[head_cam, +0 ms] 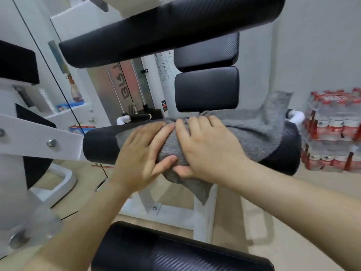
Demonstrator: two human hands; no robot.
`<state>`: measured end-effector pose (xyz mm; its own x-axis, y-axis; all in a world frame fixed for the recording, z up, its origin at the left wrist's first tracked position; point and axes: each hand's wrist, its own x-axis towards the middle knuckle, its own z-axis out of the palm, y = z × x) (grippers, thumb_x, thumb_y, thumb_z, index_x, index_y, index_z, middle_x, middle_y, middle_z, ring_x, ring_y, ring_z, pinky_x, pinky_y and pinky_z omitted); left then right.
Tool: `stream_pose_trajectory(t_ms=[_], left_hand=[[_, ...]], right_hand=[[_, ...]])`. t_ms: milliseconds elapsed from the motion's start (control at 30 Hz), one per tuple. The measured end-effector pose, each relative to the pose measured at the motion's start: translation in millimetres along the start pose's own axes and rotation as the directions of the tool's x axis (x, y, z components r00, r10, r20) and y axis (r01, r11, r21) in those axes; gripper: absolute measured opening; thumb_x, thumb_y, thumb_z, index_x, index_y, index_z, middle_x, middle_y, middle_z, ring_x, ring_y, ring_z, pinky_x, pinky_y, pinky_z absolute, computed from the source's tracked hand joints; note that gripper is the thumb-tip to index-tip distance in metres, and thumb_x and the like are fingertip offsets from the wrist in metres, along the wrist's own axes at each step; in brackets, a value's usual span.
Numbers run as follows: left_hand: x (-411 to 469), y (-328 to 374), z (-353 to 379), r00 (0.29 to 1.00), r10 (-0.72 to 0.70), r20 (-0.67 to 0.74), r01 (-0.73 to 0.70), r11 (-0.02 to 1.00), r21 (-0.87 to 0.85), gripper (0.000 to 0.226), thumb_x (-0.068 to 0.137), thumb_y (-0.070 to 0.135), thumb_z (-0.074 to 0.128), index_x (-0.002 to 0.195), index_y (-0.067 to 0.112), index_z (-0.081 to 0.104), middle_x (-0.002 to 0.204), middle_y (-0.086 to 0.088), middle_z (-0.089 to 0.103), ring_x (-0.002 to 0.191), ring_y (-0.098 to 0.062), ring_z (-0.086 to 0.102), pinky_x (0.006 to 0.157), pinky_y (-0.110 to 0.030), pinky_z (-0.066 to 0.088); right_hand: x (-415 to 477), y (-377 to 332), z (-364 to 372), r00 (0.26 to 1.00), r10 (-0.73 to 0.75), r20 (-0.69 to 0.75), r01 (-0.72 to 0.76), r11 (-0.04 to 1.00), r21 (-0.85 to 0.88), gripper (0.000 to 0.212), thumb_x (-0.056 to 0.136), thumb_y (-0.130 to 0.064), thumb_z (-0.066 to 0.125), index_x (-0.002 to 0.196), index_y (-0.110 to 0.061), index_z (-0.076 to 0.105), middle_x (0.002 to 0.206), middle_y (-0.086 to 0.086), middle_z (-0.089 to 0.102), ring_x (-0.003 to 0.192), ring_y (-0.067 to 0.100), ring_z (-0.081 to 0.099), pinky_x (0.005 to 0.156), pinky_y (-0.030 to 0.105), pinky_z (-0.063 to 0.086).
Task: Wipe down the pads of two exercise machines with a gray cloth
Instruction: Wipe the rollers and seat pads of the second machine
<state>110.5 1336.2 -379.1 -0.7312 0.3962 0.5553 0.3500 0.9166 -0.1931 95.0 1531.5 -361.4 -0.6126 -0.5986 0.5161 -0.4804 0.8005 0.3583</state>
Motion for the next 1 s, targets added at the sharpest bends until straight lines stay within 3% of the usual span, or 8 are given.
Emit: stream_pose_trajectory(t_ms=[167, 433, 533, 600, 667, 733, 867, 1000], left_hand=[[-41, -86, -2, 0.986, -0.169, 0.005, 0.169, 0.986, -0.013, 0.062, 0.093, 0.051, 0.036, 0.146, 0.018, 0.035, 0.146, -0.005, 0.040, 0.134, -0.024, 0.036, 0.113, -0.046, 0.027], [-47, -142, 2, 0.945, -0.326, -0.008, 0.306, 0.894, -0.327, 0.055, 0.096, 0.049, 0.027, 0.140, 0.023, 0.045, 0.141, 0.003, 0.046, 0.133, -0.012, 0.037, 0.115, -0.038, 0.026], [-35, -128, 3, 0.903, -0.430, -0.016, 0.399, 0.852, -0.338, 0.051, 0.095, 0.044, 0.024, 0.133, 0.024, 0.051, 0.134, 0.000, 0.053, 0.127, -0.017, 0.043, 0.111, -0.046, 0.031], [-23, -106, 0, 0.905, -0.418, -0.078, 0.374, 0.869, -0.324, 0.043, 0.095, 0.033, 0.029, 0.125, 0.021, 0.058, 0.126, -0.003, 0.060, 0.119, -0.023, 0.051, 0.105, -0.052, 0.036], [-7, -73, -6, 0.920, -0.380, -0.101, 0.327, 0.881, -0.341, 0.042, 0.094, 0.025, 0.033, 0.120, 0.015, 0.064, 0.118, -0.007, 0.066, 0.111, -0.025, 0.057, 0.102, -0.042, 0.039], [10, -40, -10, 0.934, -0.355, -0.048, 0.321, 0.889, -0.328, 0.045, 0.094, 0.029, 0.031, 0.119, 0.017, 0.065, 0.112, -0.001, 0.067, 0.106, -0.018, 0.057, 0.096, -0.031, 0.039], [48, 26, -19, 0.945, -0.306, 0.116, 0.328, 0.893, -0.310, 0.051, 0.090, 0.043, 0.019, 0.107, 0.025, 0.064, 0.113, 0.000, 0.067, 0.105, -0.020, 0.058, 0.095, -0.039, 0.043], [94, 91, -24, 0.923, -0.230, 0.308, 0.296, 0.937, -0.187, 0.049, 0.097, 0.042, 0.017, 0.122, 0.029, 0.058, 0.133, 0.001, 0.058, 0.118, -0.024, 0.051, 0.093, -0.036, 0.040]], right_hand=[[68, -80, 2, 0.999, -0.048, -0.005, 0.048, 0.996, 0.069, 0.090, 0.082, -0.064, 0.046, 0.140, 0.002, 0.028, 0.131, 0.026, 0.047, 0.115, 0.038, 0.047, 0.098, 0.050, 0.034], [129, -144, 3, 1.000, -0.011, 0.007, 0.010, 0.995, 0.097, 0.065, 0.090, -0.052, 0.042, 0.136, -0.007, 0.043, 0.131, 0.013, 0.055, 0.118, 0.029, 0.052, 0.101, 0.047, 0.036], [122, -133, 4, 0.999, -0.022, -0.050, 0.030, 0.987, 0.157, 0.052, 0.091, -0.046, 0.043, 0.129, -0.010, 0.047, 0.124, 0.008, 0.059, 0.109, 0.024, 0.055, 0.091, 0.039, 0.040], [110, -117, 5, 0.998, -0.006, -0.065, 0.019, 0.978, 0.206, 0.052, 0.090, -0.046, 0.046, 0.128, -0.010, 0.048, 0.122, 0.008, 0.059, 0.108, 0.024, 0.057, 0.087, 0.037, 0.040], [94, -93, 1, 0.998, 0.019, -0.052, -0.006, 0.970, 0.244, 0.048, 0.091, -0.042, 0.046, 0.127, -0.010, 0.049, 0.122, 0.007, 0.060, 0.108, 0.025, 0.057, 0.087, 0.037, 0.040], [73, -65, -4, 0.998, 0.060, -0.019, -0.053, 0.958, 0.282, 0.042, 0.092, -0.039, 0.045, 0.124, -0.013, 0.051, 0.121, 0.006, 0.060, 0.108, 0.025, 0.057, 0.089, 0.037, 0.037], [23, -1, -24, 0.987, 0.117, 0.109, -0.144, 0.945, 0.293, 0.049, 0.089, -0.049, 0.044, 0.123, -0.015, 0.051, 0.120, 0.006, 0.061, 0.107, 0.027, 0.059, 0.081, 0.039, 0.036], [-15, 65, -37, 0.947, 0.132, 0.293, -0.226, 0.922, 0.313, 0.057, 0.085, -0.064, 0.039, 0.122, -0.023, 0.051, 0.117, -0.002, 0.063, 0.104, 0.025, 0.059, 0.069, 0.034, 0.035]])
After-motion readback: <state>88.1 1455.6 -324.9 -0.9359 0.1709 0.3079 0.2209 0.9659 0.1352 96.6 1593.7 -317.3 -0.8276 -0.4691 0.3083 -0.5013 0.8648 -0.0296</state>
